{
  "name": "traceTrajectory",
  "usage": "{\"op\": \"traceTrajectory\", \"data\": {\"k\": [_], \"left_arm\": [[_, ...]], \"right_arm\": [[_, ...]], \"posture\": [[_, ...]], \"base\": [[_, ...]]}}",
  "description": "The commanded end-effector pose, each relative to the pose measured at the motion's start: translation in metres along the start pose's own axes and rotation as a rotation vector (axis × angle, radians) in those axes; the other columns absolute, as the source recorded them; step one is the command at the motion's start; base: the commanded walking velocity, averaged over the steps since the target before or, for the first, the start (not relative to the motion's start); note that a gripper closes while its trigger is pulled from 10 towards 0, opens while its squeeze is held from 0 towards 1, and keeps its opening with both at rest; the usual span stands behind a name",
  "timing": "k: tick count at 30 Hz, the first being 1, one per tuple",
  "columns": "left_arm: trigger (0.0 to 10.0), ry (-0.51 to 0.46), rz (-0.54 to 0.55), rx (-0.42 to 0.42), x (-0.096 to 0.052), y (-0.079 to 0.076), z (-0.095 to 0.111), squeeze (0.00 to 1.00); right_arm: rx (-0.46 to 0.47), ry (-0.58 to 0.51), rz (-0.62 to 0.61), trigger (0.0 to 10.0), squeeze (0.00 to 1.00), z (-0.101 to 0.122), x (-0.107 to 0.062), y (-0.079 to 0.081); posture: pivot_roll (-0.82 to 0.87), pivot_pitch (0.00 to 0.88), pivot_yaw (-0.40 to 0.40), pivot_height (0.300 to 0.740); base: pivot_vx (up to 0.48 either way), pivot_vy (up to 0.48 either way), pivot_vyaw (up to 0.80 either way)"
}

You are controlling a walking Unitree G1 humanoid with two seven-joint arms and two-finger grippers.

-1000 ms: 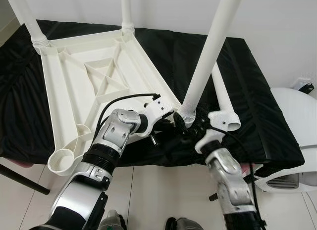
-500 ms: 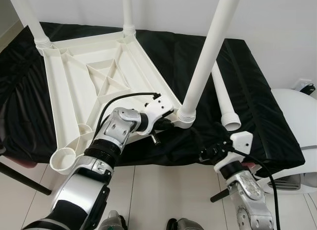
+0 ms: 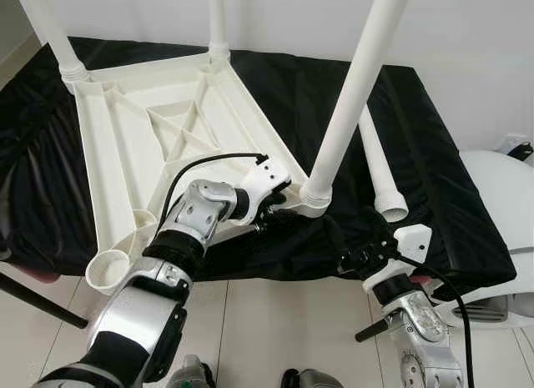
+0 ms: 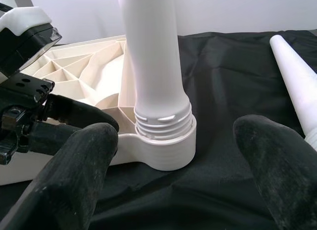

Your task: Building children table

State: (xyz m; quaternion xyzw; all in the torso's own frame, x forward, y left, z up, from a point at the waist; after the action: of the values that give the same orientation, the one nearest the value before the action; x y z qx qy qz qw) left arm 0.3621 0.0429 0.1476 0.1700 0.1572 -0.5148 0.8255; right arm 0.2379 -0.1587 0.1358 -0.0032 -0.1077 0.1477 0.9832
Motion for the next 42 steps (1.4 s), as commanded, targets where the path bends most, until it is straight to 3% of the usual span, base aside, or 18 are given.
{"op": "traceTrajectory", "data": {"k": [1,15,24,32,38,42], "left_arm": [[10.0,-0.001,0.192,-0.008,0.002,0.01,-0.002,0.0],[10.0,-0.038,0.245,-0.024,0.017,0.013,0.015,0.0],[10.0,-0.073,0.302,-0.026,0.018,0.02,0.029,0.0],[10.0,-0.098,0.235,0.022,0.001,0.026,0.033,0.0],[10.0,-0.101,0.07,0.108,-0.013,0.008,0.028,0.0],[10.0,-0.118,0.065,0.111,-0.021,0.005,0.024,0.0]], "right_arm": [[-0.006,-0.008,-0.002,10.0,0.0,0.002,0.001,-0.001],[0.002,-0.021,-0.032,10.0,0.0,0.003,-0.001,0.002],[-0.005,-0.016,-0.042,10.0,0.0,0.003,-0.003,0.001],[0.001,0.015,0.03,10.0,0.0,-0.002,-0.001,0.003],[-0.004,0.043,0.124,10.0,0.0,-0.008,0.008,0.005],[-0.008,0.053,0.168,10.0,0.0,-0.009,0.015,0.005]], "posture": [[-0.08,0.067,-0.008,0.74],[-0.11,0.065,0.021,0.74],[-0.12,0.059,0.026,0.74],[-0.08,0.051,0.009,0.74],[-0.04,0.052,-0.006,0.74],[-0.02,0.051,-0.019,0.74]], "base": [[0.0,0.0,0.0],[0.0,0.0,0.0],[0.0,0.0,0.0],[0.0,0.0,0.0],[0.0,0.0,0.0],[0.0,0.0,0.0]]}}
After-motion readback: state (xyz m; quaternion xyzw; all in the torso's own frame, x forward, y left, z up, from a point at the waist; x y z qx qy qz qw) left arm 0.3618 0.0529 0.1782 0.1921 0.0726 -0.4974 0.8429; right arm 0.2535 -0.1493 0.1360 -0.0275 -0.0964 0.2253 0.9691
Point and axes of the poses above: a point about 5 cm out from each wrist's last joint towards the gripper, its own x axis pointing out of the wrist towards the gripper, its own z axis along the axis of the wrist's last joint, y = z × x, the point moved 1 cm from there along x, pointing out of the wrist towards the gripper, and after that the axes turned 4 degrees about -x, right-handed, at the moved point
